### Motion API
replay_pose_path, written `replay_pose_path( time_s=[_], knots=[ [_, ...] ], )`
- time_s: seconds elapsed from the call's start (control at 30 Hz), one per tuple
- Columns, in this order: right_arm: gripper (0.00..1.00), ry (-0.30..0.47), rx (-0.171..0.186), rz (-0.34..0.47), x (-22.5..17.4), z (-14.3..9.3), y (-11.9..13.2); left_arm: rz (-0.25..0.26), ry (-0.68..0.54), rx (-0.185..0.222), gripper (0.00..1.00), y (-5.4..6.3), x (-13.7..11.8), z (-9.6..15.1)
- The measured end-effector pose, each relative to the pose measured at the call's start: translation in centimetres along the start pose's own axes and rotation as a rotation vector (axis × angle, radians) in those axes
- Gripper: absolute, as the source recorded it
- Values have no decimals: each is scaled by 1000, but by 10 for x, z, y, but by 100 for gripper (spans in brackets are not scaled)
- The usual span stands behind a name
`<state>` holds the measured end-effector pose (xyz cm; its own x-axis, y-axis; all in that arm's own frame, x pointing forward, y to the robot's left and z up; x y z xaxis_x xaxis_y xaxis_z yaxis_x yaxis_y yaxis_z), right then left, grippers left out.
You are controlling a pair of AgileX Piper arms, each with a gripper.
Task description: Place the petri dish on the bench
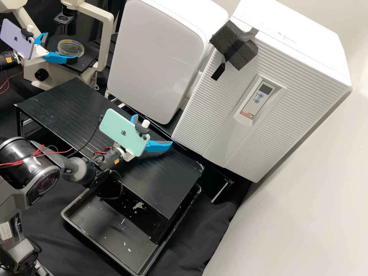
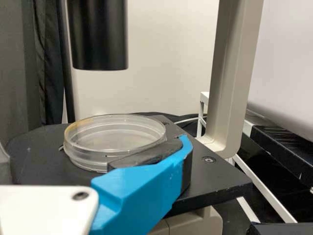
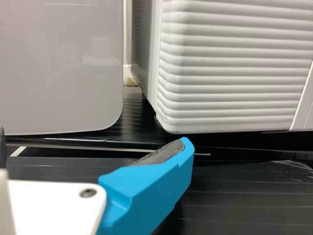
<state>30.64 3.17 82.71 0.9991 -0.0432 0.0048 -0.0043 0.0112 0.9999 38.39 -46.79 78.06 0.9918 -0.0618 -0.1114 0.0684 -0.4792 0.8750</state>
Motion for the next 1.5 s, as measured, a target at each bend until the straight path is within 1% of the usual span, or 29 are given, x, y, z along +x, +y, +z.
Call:
replay_pose_path(
  time_s=[0.1,0.17,0.23,0.37,0.83,1.1,1.2,1.5],
  knots=[
    [100,0,0,0,0,0,0,7,-11,3,100,-3,2,2],
    [100,0,0,0,0,0,0,8,-5,4,100,-4,2,2],
    [100,0,0,0,0,0,0,21,-7,3,100,-4,3,1],
    [100,0,0,0,0,0,0,23,-3,-1,100,-5,3,1],
    [100,0,0,0,0,0,0,32,0,-1,100,-3,5,-1],
    [100,0,0,0,0,0,0,-4,10,1,100,1,14,0],
    [100,0,0,0,0,0,0,-5,9,-10,100,3,17,0],
    [100,0,0,0,0,0,0,-5,3,-7,100,5,18,1]
  ],
)
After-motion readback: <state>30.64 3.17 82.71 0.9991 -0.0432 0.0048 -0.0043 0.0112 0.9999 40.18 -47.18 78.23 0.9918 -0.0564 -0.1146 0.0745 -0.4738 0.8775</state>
